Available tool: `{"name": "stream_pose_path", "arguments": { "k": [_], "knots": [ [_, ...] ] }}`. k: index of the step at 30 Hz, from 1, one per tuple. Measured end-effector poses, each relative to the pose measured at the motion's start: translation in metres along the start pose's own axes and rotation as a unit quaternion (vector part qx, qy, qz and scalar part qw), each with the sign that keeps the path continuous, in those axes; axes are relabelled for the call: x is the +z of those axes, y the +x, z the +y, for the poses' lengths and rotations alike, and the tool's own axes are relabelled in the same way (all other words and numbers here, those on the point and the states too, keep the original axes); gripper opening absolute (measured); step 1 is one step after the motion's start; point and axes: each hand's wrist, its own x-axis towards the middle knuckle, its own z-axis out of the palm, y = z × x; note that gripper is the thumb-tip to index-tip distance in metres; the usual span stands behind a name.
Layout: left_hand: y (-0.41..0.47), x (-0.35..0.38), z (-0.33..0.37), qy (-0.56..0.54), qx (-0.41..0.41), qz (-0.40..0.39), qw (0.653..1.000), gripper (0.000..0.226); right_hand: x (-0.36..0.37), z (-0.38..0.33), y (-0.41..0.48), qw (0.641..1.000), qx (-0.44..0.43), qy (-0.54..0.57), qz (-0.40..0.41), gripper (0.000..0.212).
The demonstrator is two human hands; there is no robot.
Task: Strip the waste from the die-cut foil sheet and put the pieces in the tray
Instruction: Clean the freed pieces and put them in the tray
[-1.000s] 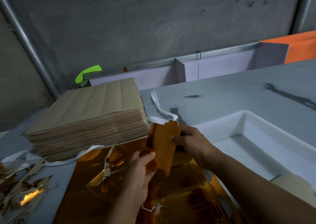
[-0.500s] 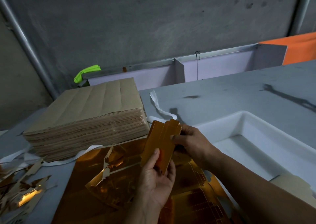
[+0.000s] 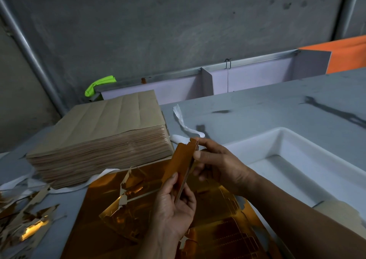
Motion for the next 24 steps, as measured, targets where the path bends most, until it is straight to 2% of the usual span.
{"name": "stream_pose_path", "arguments": {
  "k": [3, 12, 20, 24],
  "knots": [
    [-0.0018, 0.0003, -0.0002, -0.001, -0.01, -0.001, 1.0, 0.031, -0.0001, -0.0004, -0.0001, 1.0, 0.001, -0.002, 0.002, 0.052],
    [-0.0034, 0.0023, -0.0022, -0.002, -0.031, 0.003, 1.0, 0.034, -0.0022, 0.0021, 0.0008, 1.0, -0.014, -0.02, 0.017, 0.033],
    [-0.0032, 0.0011, -0.0022, -0.009, -0.026, 0.008, 1.0, 0.035, -0.0024, 0.0035, 0.0009, 1.0, -0.017, -0.017, 0.0, 0.049],
    [-0.0029, 0.0007, -0.003, -0.01, -0.027, 0.007, 1.0, 0.037, -0.0024, 0.0031, 0.0011, 1.0, -0.021, -0.015, 0.003, 0.048]
  ]
}}
